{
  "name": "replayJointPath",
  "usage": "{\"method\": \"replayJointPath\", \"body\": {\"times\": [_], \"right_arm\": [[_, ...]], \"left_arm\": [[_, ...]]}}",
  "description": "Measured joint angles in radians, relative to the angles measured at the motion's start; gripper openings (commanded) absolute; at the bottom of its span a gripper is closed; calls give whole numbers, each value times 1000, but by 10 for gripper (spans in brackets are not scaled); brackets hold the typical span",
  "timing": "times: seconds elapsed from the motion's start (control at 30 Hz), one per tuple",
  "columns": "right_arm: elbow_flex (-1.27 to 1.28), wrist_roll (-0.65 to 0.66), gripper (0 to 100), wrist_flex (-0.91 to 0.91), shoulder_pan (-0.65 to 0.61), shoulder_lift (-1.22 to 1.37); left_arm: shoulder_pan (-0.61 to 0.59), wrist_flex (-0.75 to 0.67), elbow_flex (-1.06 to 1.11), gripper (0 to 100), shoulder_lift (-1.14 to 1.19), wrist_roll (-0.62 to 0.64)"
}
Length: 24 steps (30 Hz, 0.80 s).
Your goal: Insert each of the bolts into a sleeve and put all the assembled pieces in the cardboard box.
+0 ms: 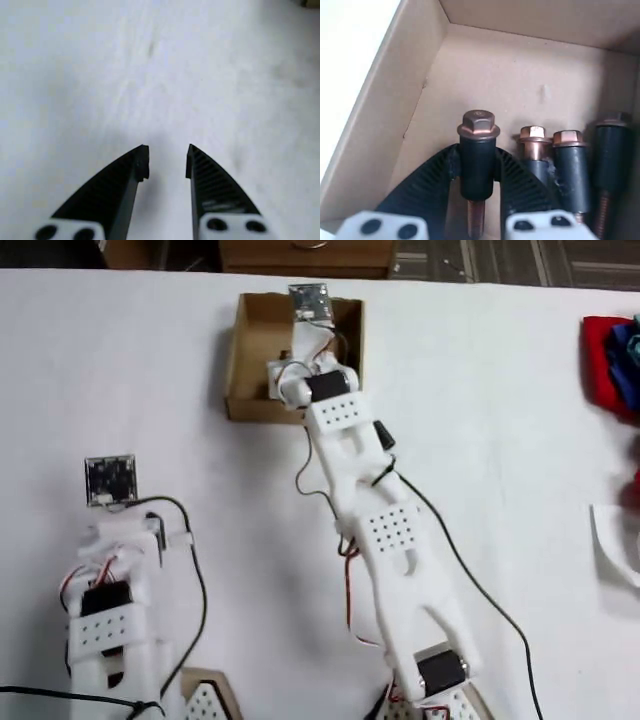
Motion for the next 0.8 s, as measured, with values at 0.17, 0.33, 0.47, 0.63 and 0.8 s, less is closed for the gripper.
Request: {"method": "replayJointPath", "body": {"times": [0.17,0.33,0.47,0.63,0.8], "right_arm": [[0,0,33,0,0,0],[11,0,128,0,0,0],[17,0,116,0,0,-2],[12,0,116,0,2,-2],[-107,0,116,120,18,-9]], "left_arm": [[0,0,0,139,0,0],[0,0,0,139,0,0],[0,0,0,139,0,0],[0,0,0,139,0,0],[0,0,0,139,0,0]]}}
